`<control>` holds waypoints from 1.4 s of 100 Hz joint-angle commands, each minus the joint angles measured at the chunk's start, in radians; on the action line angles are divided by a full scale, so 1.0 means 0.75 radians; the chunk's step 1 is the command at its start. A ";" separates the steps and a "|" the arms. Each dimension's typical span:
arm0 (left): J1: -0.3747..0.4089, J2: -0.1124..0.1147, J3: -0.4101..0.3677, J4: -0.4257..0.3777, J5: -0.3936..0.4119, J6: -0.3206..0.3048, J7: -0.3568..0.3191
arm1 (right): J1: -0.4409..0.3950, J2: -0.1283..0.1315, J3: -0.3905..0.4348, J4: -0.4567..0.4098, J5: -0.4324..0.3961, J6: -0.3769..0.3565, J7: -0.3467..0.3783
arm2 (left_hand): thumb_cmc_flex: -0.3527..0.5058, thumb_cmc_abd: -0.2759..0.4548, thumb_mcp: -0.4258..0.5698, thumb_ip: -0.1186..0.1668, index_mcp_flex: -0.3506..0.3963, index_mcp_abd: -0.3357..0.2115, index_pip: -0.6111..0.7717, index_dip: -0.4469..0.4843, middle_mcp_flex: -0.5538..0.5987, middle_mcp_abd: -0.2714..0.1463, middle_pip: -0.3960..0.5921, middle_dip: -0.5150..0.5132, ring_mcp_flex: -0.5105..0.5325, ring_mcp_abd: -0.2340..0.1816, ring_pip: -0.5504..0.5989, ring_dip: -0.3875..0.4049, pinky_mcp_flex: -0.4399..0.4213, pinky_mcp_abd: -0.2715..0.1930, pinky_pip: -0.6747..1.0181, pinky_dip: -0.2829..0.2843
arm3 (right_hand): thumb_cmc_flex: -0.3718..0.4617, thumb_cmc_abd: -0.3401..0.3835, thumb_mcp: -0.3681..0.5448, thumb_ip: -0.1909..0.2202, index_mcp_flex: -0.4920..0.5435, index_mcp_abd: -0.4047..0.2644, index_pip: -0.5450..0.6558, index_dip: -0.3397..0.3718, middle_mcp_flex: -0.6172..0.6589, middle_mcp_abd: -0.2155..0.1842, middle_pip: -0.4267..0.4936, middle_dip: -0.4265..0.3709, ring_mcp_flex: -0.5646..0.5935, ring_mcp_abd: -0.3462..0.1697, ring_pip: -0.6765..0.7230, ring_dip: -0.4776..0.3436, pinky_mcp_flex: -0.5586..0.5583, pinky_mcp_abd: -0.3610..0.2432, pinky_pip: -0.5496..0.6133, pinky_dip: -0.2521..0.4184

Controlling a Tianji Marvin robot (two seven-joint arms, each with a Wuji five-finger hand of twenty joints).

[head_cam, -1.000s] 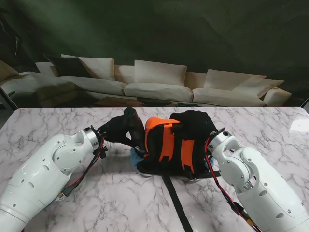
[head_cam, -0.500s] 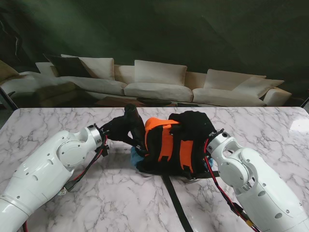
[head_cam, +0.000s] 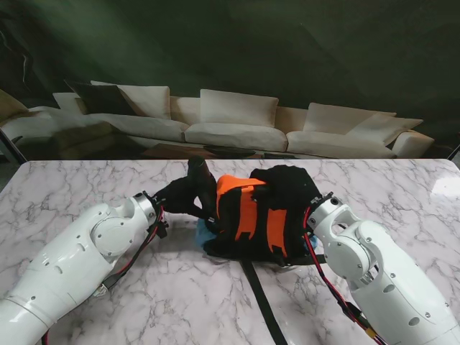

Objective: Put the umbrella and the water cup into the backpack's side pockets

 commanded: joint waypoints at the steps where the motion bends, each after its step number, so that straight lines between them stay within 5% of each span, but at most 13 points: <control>1: 0.005 -0.020 0.016 0.008 -0.020 0.008 -0.021 | 0.001 -0.007 -0.008 -0.007 0.002 -0.007 0.002 | 0.171 0.240 0.201 0.101 0.127 -0.171 0.169 0.028 -0.011 -0.057 0.007 -0.025 -0.017 -0.007 0.029 0.010 -0.002 -0.013 0.002 0.004 | 0.156 0.167 0.135 0.065 0.092 -0.206 0.044 0.003 -0.014 -0.037 -0.019 -0.002 0.013 0.008 0.004 0.016 -0.005 -0.058 0.110 0.031; 16: -0.015 -0.014 0.046 0.011 -0.022 -0.003 -0.049 | 0.007 -0.008 -0.016 0.002 0.005 -0.006 -0.004 | 0.184 0.244 0.202 0.104 0.127 -0.163 0.175 0.017 -0.020 -0.043 0.021 -0.019 -0.030 0.006 0.021 0.006 -0.018 0.003 -0.012 -0.004 | 0.155 0.168 0.135 0.065 0.092 -0.209 0.044 0.002 -0.014 -0.037 -0.020 -0.002 0.013 0.006 0.002 0.016 -0.005 -0.057 0.110 0.031; 32: -0.047 0.024 0.056 -0.008 0.101 -0.054 -0.125 | 0.007 -0.010 -0.017 0.005 0.005 -0.007 -0.013 | 0.187 0.238 0.229 0.125 0.120 -0.170 0.227 0.062 -0.036 -0.026 0.088 0.079 -0.035 0.014 0.019 0.007 -0.027 0.014 -0.023 -0.009 | 0.155 0.167 0.135 0.065 0.091 -0.210 0.045 0.003 -0.014 -0.038 -0.020 -0.001 0.013 0.006 0.001 0.017 -0.005 -0.057 0.110 0.032; 80: 0.053 0.074 -0.180 -0.172 0.216 -0.060 -0.280 | 0.014 -0.017 -0.035 0.011 -0.007 -0.048 -0.076 | 0.172 0.221 0.284 0.131 0.111 -0.161 0.253 0.162 -0.037 -0.003 0.123 0.175 -0.032 0.038 0.030 0.044 -0.027 0.029 -0.032 -0.003 | 0.149 0.183 0.123 0.068 0.093 -0.247 0.020 -0.016 -0.011 -0.072 -0.083 -0.031 -0.020 0.008 -0.066 0.006 -0.060 -0.029 0.050 0.021; 106: 0.015 0.090 -0.105 -0.139 0.209 -0.027 -0.370 | 0.022 -0.020 -0.051 0.008 -0.008 -0.078 -0.100 | 0.149 0.231 0.278 0.108 0.104 -0.127 0.175 0.125 -0.052 -0.003 0.082 0.151 -0.036 0.041 -0.009 0.031 -0.032 0.035 -0.048 -0.006 | 0.148 0.187 0.121 0.071 0.099 -0.260 0.018 -0.008 -0.008 -0.080 -0.092 -0.030 -0.023 0.002 -0.078 0.007 -0.066 -0.025 0.040 0.023; 114: -0.001 0.093 -0.075 -0.116 0.208 -0.011 -0.388 | 0.022 -0.019 -0.051 0.006 -0.008 -0.079 -0.095 | 0.062 0.262 0.192 0.095 0.070 -0.072 0.038 0.074 -0.140 0.026 0.066 0.025 -0.067 0.053 -0.072 -0.016 -0.046 0.049 -0.092 -0.019 | 0.148 0.187 0.120 0.071 0.101 -0.262 0.017 -0.007 -0.007 -0.079 -0.094 -0.029 -0.022 0.002 -0.079 0.009 -0.068 -0.024 0.037 0.024; 118: -0.004 0.093 -0.068 -0.107 0.200 -0.002 -0.395 | 0.022 -0.019 -0.051 0.007 -0.008 -0.078 -0.093 | -0.059 0.272 0.129 0.086 0.014 -0.025 -0.090 0.042 -0.230 0.053 0.063 -0.186 -0.097 0.070 -0.117 -0.057 -0.062 0.063 -0.122 -0.024 | 0.148 0.187 0.120 0.072 0.101 -0.261 0.016 -0.007 -0.007 -0.079 -0.095 -0.029 -0.024 0.002 -0.080 0.009 -0.069 -0.024 0.037 0.024; 125: -0.002 0.093 -0.070 -0.100 0.170 0.019 -0.409 | 0.021 -0.018 -0.050 0.007 -0.008 -0.076 -0.087 | -0.250 0.351 0.088 0.078 -0.037 0.090 -0.316 -0.025 -0.371 0.133 -0.028 -0.305 -0.152 0.107 -0.199 -0.131 -0.094 0.099 -0.179 -0.031 | 0.148 0.187 0.120 0.072 0.101 -0.259 0.016 -0.006 -0.008 -0.078 -0.097 -0.028 -0.023 0.002 -0.081 0.010 -0.069 -0.023 0.036 0.025; 140: 0.033 0.091 -0.128 -0.124 0.136 0.041 -0.420 | 0.018 -0.017 -0.049 0.005 -0.007 -0.070 -0.080 | -0.522 0.287 0.071 0.062 -0.285 0.264 -0.574 -0.152 -0.722 0.321 -0.215 -0.475 -0.260 0.184 -0.290 -0.238 -0.136 0.141 -0.281 -0.049 | 0.149 0.187 0.121 0.072 0.103 -0.256 0.015 -0.005 -0.007 -0.079 -0.100 -0.027 -0.024 0.002 -0.083 0.012 -0.069 -0.023 0.035 0.027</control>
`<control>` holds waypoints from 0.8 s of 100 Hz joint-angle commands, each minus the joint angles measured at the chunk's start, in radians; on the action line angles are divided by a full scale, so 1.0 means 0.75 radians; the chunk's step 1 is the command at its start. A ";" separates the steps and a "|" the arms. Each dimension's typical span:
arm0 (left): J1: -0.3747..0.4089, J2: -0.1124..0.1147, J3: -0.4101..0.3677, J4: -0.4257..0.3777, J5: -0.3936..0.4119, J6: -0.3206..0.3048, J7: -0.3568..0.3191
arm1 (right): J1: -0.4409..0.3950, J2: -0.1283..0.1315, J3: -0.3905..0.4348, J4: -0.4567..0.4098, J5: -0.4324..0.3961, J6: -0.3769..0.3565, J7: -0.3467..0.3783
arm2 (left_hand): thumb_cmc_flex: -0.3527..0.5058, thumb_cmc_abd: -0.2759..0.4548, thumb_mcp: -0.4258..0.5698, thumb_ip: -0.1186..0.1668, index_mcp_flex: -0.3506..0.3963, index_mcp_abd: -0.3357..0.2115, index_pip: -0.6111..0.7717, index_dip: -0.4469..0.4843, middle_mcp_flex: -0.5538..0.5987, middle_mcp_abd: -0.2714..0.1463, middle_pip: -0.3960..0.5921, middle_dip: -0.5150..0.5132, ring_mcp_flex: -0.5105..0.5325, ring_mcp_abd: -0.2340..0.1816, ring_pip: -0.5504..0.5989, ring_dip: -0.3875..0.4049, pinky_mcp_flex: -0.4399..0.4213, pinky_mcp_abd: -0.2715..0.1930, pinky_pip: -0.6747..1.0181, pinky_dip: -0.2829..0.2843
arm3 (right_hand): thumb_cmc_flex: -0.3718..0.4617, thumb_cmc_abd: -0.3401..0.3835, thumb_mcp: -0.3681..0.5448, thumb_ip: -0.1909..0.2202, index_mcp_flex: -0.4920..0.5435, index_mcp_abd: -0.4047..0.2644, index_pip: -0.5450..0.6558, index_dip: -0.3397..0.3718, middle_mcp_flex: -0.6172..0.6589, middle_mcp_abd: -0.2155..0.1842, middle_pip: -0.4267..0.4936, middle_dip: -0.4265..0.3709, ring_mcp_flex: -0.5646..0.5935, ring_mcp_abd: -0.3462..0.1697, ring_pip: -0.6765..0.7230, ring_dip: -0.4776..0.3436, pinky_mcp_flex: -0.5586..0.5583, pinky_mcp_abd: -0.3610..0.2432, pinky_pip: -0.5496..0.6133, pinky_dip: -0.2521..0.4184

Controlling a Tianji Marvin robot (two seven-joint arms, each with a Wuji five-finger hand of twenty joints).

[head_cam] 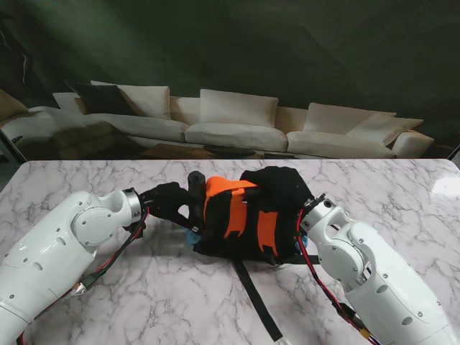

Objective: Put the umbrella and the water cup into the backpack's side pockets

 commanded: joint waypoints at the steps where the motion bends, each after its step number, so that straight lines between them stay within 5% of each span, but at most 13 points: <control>1: 0.028 0.000 -0.032 -0.009 -0.009 0.015 -0.012 | 0.001 -0.004 -0.001 -0.014 -0.001 0.004 0.003 | -0.115 0.031 -0.001 0.026 -0.129 0.244 -0.145 -0.060 -0.151 0.090 -0.084 -0.066 -0.056 0.041 -0.041 -0.032 -0.029 0.043 -0.046 -0.018 | 0.149 0.188 0.131 0.074 0.090 -0.256 0.044 0.011 -0.008 -0.035 -0.023 -0.006 0.005 0.000 -0.002 0.012 -0.007 -0.033 0.045 0.027; 17: 0.076 -0.013 -0.113 -0.050 -0.036 0.014 0.041 | 0.003 -0.003 -0.004 -0.015 0.001 0.003 0.012 | -0.181 -0.013 0.001 0.022 -0.262 0.321 -0.221 -0.102 -0.350 0.192 -0.172 -0.130 -0.095 0.062 -0.049 -0.052 -0.025 0.047 -0.061 -0.021 | 0.148 0.187 0.131 0.073 0.088 -0.253 0.043 0.011 -0.006 -0.034 -0.024 -0.004 0.005 0.000 -0.004 0.014 -0.009 -0.032 0.043 0.028; 34: 0.097 -0.035 -0.137 -0.058 -0.105 -0.005 0.119 | 0.006 -0.002 -0.006 -0.014 0.002 0.003 0.016 | -0.084 0.002 0.022 0.027 -0.302 0.246 -0.187 -0.074 -0.243 0.126 -0.108 -0.091 -0.025 0.045 0.011 -0.041 0.015 0.058 -0.029 -0.010 | 0.148 0.186 0.131 0.073 0.088 -0.249 0.042 0.010 -0.005 -0.035 -0.026 -0.003 0.004 0.000 -0.006 0.015 -0.009 -0.032 0.041 0.029; 54: 0.081 -0.052 -0.089 -0.033 -0.152 -0.007 0.170 | 0.008 -0.002 -0.003 -0.015 0.004 -0.001 0.021 | 0.253 0.094 0.035 0.044 -0.029 -0.061 0.022 0.079 0.015 -0.068 0.071 0.065 0.103 -0.005 0.056 -0.014 0.035 0.068 0.022 0.006 | 0.147 0.185 0.132 0.072 0.089 -0.249 0.041 0.008 -0.003 -0.033 -0.026 -0.002 0.006 0.000 -0.008 0.016 -0.009 -0.031 0.041 0.031; 56: 0.078 -0.055 -0.081 -0.029 -0.163 -0.002 0.173 | 0.008 -0.002 -0.002 -0.015 0.004 -0.002 0.021 | 0.302 0.074 0.041 0.043 0.008 -0.081 0.093 0.171 0.057 -0.080 0.098 0.085 0.122 -0.009 0.067 -0.004 0.040 0.071 0.034 0.011 | 0.147 0.184 0.132 0.072 0.089 -0.249 0.040 0.007 -0.003 -0.033 -0.026 -0.002 0.006 0.001 -0.008 0.017 -0.009 -0.031 0.041 0.031; 66: 0.061 -0.068 -0.035 0.000 -0.180 0.025 0.211 | 0.007 -0.001 0.002 -0.018 0.004 -0.006 0.024 | 0.501 -0.002 0.075 0.055 0.169 -0.116 0.277 0.270 0.275 -0.108 0.242 0.245 0.259 -0.009 0.190 0.087 0.094 0.080 0.110 0.031 | 0.147 0.183 0.132 0.072 0.089 -0.249 0.040 0.007 -0.001 -0.031 -0.026 -0.001 0.008 -0.001 -0.009 0.018 -0.009 -0.031 0.040 0.032; 73: 0.052 -0.081 -0.008 0.020 -0.175 0.042 0.262 | 0.007 -0.001 0.003 -0.019 0.003 -0.009 0.024 | 0.602 -0.033 0.107 0.066 0.194 -0.105 0.382 0.231 0.434 -0.118 0.234 0.478 0.359 -0.007 0.310 0.162 0.161 0.070 0.189 0.029 | 0.147 0.183 0.133 0.072 0.089 -0.248 0.040 0.007 0.000 -0.033 -0.025 -0.001 0.009 -0.002 -0.009 0.018 -0.009 -0.031 0.040 0.032; 80: 0.049 -0.097 0.010 0.039 -0.185 0.054 0.320 | 0.005 0.000 0.004 -0.019 0.002 -0.011 0.025 | 0.656 -0.051 0.133 0.070 0.179 -0.112 0.456 0.227 0.532 -0.154 0.196 0.514 0.421 -0.021 0.353 0.173 0.218 0.049 0.229 0.007 | 0.146 0.183 0.133 0.072 0.091 -0.249 0.040 0.006 -0.001 -0.033 -0.026 -0.001 0.010 -0.003 -0.010 0.019 -0.009 -0.031 0.040 0.033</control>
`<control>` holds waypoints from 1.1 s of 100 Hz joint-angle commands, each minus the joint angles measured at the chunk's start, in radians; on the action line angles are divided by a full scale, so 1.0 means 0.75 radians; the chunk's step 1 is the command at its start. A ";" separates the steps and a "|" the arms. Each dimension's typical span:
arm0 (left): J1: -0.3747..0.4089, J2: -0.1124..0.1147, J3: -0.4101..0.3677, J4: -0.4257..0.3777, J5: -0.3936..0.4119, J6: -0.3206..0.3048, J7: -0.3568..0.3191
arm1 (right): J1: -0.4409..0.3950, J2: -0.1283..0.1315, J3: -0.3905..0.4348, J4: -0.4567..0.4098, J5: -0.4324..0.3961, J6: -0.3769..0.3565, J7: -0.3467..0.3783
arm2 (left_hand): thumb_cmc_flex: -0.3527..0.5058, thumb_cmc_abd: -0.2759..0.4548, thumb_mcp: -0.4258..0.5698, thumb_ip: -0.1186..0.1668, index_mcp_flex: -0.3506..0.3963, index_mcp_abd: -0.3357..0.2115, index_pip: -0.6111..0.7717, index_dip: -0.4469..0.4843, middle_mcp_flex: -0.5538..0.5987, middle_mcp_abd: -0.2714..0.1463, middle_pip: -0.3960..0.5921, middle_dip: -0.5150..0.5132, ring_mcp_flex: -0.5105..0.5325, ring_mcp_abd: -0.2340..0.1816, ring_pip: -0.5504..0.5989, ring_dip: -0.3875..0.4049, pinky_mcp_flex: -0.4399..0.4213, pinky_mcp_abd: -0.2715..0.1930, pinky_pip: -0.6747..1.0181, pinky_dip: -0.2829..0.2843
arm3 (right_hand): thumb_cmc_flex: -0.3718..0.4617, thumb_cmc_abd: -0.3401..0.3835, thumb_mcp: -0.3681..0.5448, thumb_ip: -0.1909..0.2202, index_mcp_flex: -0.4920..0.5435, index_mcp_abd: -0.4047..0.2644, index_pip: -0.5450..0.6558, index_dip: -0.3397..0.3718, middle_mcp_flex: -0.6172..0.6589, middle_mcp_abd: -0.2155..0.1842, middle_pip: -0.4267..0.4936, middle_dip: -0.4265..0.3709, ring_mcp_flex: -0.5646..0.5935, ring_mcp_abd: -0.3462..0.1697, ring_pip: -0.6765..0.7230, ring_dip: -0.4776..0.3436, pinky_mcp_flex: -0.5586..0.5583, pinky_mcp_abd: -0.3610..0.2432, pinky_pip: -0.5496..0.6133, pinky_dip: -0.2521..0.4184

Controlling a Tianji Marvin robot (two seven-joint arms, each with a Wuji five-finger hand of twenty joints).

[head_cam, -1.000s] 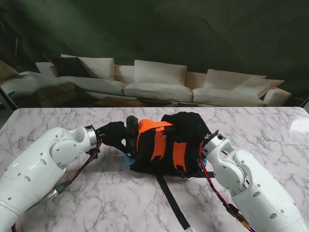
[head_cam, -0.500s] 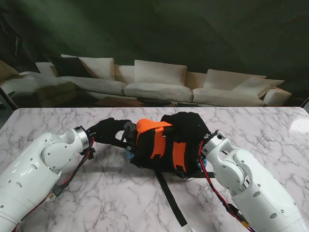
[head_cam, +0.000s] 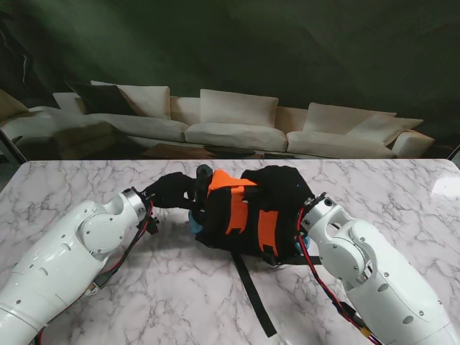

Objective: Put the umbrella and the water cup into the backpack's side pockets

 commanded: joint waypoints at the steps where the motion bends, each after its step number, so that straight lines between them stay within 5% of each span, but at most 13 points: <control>1: 0.002 -0.044 0.015 0.016 -0.010 0.017 0.003 | -0.001 -0.003 -0.001 -0.016 -0.001 -0.009 0.001 | 0.239 0.078 0.150 0.073 0.118 -0.151 0.248 0.035 0.130 -0.069 0.011 0.077 0.059 -0.024 0.053 0.022 0.041 -0.002 0.066 0.003 | 0.146 0.183 0.134 0.072 0.091 -0.250 0.043 0.007 -0.001 -0.033 -0.024 -0.001 0.010 -0.003 -0.007 0.019 -0.004 -0.032 0.041 0.033; 21: 0.022 -0.069 0.006 0.006 -0.142 0.020 0.035 | -0.004 -0.002 0.002 -0.020 -0.003 -0.010 0.002 | 0.228 0.076 0.141 0.068 0.145 -0.160 0.451 -0.019 0.187 -0.156 -0.064 -0.028 0.083 -0.076 0.030 -0.032 0.046 -0.035 0.103 -0.040 | 0.146 0.182 0.135 0.071 0.090 -0.248 0.042 0.006 0.000 -0.033 -0.024 0.000 0.011 -0.003 -0.009 0.021 -0.004 -0.032 0.040 0.034; 58: 0.033 -0.008 -0.022 0.050 -0.087 0.042 -0.175 | -0.011 -0.003 0.011 -0.031 -0.005 -0.016 -0.003 | 0.223 0.112 0.145 0.068 0.163 -0.115 0.436 -0.052 0.151 -0.118 -0.026 -0.025 0.041 -0.031 0.037 -0.009 0.006 -0.007 0.095 -0.035 | 0.147 0.185 0.138 0.073 0.097 -0.255 0.043 0.008 0.001 -0.033 -0.024 0.002 0.013 -0.002 -0.010 0.024 -0.004 -0.032 0.039 0.035; 64: 0.048 0.000 -0.040 0.044 -0.051 0.043 -0.187 | -0.013 -0.003 0.015 -0.036 -0.006 -0.020 -0.005 | 0.171 0.127 0.111 0.066 0.140 -0.079 0.364 -0.053 0.079 -0.084 0.006 -0.065 0.002 -0.013 0.006 -0.010 -0.014 0.000 0.076 -0.031 | 0.148 0.185 0.138 0.073 0.098 -0.255 0.043 0.009 0.003 -0.034 -0.023 0.003 0.013 -0.002 -0.009 0.025 -0.004 -0.032 0.039 0.036; 71: 0.055 0.008 -0.047 0.045 0.006 0.046 -0.189 | -0.014 -0.003 0.017 -0.039 -0.008 -0.024 -0.006 | 0.039 0.131 0.067 0.056 0.100 -0.048 0.234 -0.024 -0.061 -0.039 0.078 -0.267 -0.074 0.009 -0.047 -0.022 -0.047 0.006 0.043 -0.024 | 0.148 0.185 0.139 0.074 0.100 -0.256 0.043 0.010 0.003 -0.035 -0.022 0.003 0.014 -0.005 -0.008 0.026 -0.004 -0.032 0.039 0.036; 84: 0.035 0.026 -0.020 0.057 0.055 0.084 -0.260 | -0.009 -0.003 0.011 -0.030 -0.007 -0.021 -0.008 | -0.154 0.227 0.036 0.046 0.031 0.056 -0.079 -0.092 -0.269 0.062 -0.061 -0.372 -0.239 0.036 -0.206 -0.142 -0.133 0.032 -0.091 -0.073 | 0.147 0.185 0.139 0.074 0.101 -0.256 0.042 0.012 0.003 -0.034 -0.023 0.003 0.015 -0.004 -0.008 0.027 -0.004 -0.032 0.039 0.036; 97: 0.026 0.037 -0.022 0.045 0.017 0.111 -0.338 | -0.007 -0.003 0.006 -0.023 -0.002 -0.016 -0.003 | -0.369 0.166 0.026 0.038 -0.265 0.240 -0.394 -0.290 -0.587 0.222 -0.262 -0.532 -0.416 0.081 -0.332 -0.258 -0.213 0.047 -0.245 -0.126 | 0.147 0.186 0.139 0.074 0.102 -0.257 0.041 0.012 0.003 -0.034 -0.023 0.003 0.015 -0.004 -0.009 0.028 -0.004 -0.032 0.039 0.037; 110: 0.075 0.036 -0.119 -0.034 0.005 0.071 -0.322 | -0.011 -0.001 0.015 -0.031 -0.003 -0.018 0.005 | -0.494 0.094 0.019 0.029 -0.379 0.299 -0.473 -0.352 -0.690 0.278 -0.334 -0.591 -0.451 0.094 -0.358 -0.296 -0.224 0.046 -0.291 -0.137 | 0.148 0.187 0.140 0.074 0.102 -0.257 0.040 0.013 0.003 -0.033 -0.023 0.003 0.015 -0.004 -0.009 0.028 -0.004 -0.032 0.039 0.037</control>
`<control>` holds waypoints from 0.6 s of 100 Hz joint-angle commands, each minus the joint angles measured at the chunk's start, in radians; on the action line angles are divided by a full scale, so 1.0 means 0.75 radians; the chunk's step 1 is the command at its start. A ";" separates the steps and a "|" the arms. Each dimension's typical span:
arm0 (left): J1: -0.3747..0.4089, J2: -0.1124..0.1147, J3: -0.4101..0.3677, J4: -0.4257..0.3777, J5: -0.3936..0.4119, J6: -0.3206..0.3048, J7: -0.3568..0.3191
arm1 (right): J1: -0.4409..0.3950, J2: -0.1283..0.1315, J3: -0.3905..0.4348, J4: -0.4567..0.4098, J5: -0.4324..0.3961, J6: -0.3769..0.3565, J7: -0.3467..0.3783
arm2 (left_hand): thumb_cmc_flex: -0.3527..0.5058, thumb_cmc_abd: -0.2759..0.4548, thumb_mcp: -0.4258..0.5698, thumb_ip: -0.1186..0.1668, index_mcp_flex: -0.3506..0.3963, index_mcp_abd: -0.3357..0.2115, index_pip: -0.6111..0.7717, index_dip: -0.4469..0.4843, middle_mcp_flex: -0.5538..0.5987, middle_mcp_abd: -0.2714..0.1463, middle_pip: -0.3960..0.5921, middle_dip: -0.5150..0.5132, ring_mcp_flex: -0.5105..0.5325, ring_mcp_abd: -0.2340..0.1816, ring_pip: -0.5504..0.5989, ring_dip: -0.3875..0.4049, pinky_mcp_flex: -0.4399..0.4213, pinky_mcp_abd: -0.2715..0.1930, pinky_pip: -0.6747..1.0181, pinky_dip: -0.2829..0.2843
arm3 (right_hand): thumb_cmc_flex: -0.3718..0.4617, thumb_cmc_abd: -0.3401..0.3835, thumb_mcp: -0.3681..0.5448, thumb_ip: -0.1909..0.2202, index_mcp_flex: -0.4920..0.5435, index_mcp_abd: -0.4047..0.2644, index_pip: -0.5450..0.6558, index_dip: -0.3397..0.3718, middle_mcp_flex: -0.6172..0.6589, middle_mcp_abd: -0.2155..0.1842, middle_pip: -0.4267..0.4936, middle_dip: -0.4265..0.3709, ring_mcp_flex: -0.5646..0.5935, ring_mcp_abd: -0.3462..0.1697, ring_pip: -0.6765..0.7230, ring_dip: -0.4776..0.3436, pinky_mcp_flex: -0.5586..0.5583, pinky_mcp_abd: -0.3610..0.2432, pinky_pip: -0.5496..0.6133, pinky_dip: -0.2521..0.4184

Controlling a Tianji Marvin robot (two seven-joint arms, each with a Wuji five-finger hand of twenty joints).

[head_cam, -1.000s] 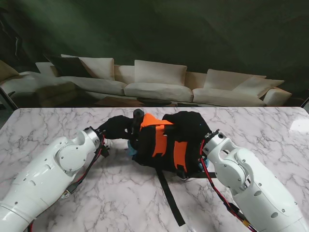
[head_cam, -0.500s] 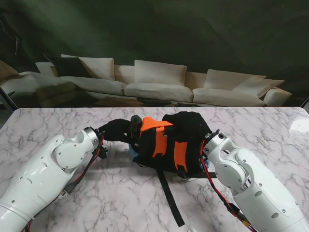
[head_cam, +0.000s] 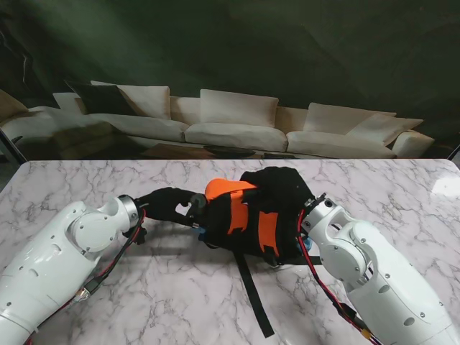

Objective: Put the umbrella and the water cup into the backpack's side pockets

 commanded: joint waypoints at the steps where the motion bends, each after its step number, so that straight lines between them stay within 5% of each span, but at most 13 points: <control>1: 0.043 0.015 -0.047 -0.040 0.028 -0.021 0.014 | 0.000 -0.003 0.008 -0.020 0.001 -0.002 0.003 | -0.057 -0.030 -0.007 0.026 -0.046 0.536 -0.015 -0.027 -0.064 0.040 -0.038 -0.033 -0.021 0.017 -0.027 -0.020 -0.024 0.028 -0.028 -0.021 | 0.147 0.186 0.139 0.074 0.088 -0.258 0.064 0.015 0.002 -0.034 -0.012 0.003 0.015 -0.005 0.007 0.028 0.000 -0.032 0.039 0.035; 14: 0.124 0.013 -0.174 -0.163 0.037 -0.060 0.038 | -0.002 -0.003 0.017 -0.028 -0.002 -0.007 0.003 | -0.048 -0.023 0.007 0.027 -0.052 0.514 -0.010 -0.031 -0.066 0.035 -0.047 -0.042 -0.017 0.016 -0.029 -0.029 -0.024 0.028 -0.028 -0.019 | 0.148 0.188 0.140 0.074 0.087 -0.257 0.063 0.016 0.001 -0.036 -0.012 0.003 0.014 -0.006 0.006 0.028 0.000 -0.032 0.039 0.036; 21: 0.166 0.003 -0.228 -0.213 0.049 -0.090 0.103 | -0.002 -0.004 0.019 -0.032 0.000 -0.009 -0.003 | -0.019 0.034 0.011 0.025 -0.043 0.477 0.009 -0.025 -0.049 -0.022 -0.028 -0.025 -0.011 0.006 -0.026 -0.035 -0.023 0.028 -0.029 -0.017 | 0.148 0.188 0.139 0.074 0.087 -0.257 0.064 0.017 0.000 -0.036 -0.012 0.003 0.014 -0.006 0.006 0.029 0.000 -0.032 0.039 0.036; 36: 0.279 -0.021 -0.332 -0.376 0.060 -0.052 0.205 | -0.003 -0.005 0.031 -0.066 -0.007 -0.014 -0.006 | 0.040 0.203 -0.008 0.023 0.154 0.388 0.124 0.042 0.096 -0.092 0.041 0.045 0.004 0.001 -0.045 -0.057 -0.027 0.070 -0.069 -0.033 | 0.149 0.190 0.139 0.075 0.087 -0.258 0.063 0.018 0.000 -0.035 -0.011 0.004 0.014 -0.007 0.005 0.029 0.000 -0.032 0.039 0.036; 42: 0.324 -0.034 -0.359 -0.441 0.054 -0.009 0.249 | 0.000 -0.006 0.036 -0.080 -0.007 -0.018 -0.006 | 0.079 0.224 -0.012 0.024 0.264 0.362 0.182 0.087 0.184 -0.111 0.074 0.074 0.011 0.000 -0.054 -0.065 -0.033 0.081 -0.088 -0.039 | 0.149 0.191 0.139 0.075 0.087 -0.259 0.063 0.018 0.001 -0.038 -0.011 0.004 0.014 -0.009 0.005 0.029 0.000 -0.032 0.039 0.036; 60: 0.433 -0.062 -0.388 -0.573 0.016 0.084 0.347 | 0.020 -0.012 0.034 -0.097 0.012 -0.016 -0.011 | 0.120 0.234 -0.011 0.028 0.372 0.360 0.227 0.135 0.259 -0.119 0.111 0.114 0.014 0.022 -0.068 -0.077 -0.045 0.103 -0.124 -0.055 | 0.150 0.193 0.139 0.076 0.087 -0.261 0.063 0.019 -0.001 -0.039 -0.011 0.004 0.014 -0.010 0.004 0.029 0.000 -0.032 0.039 0.036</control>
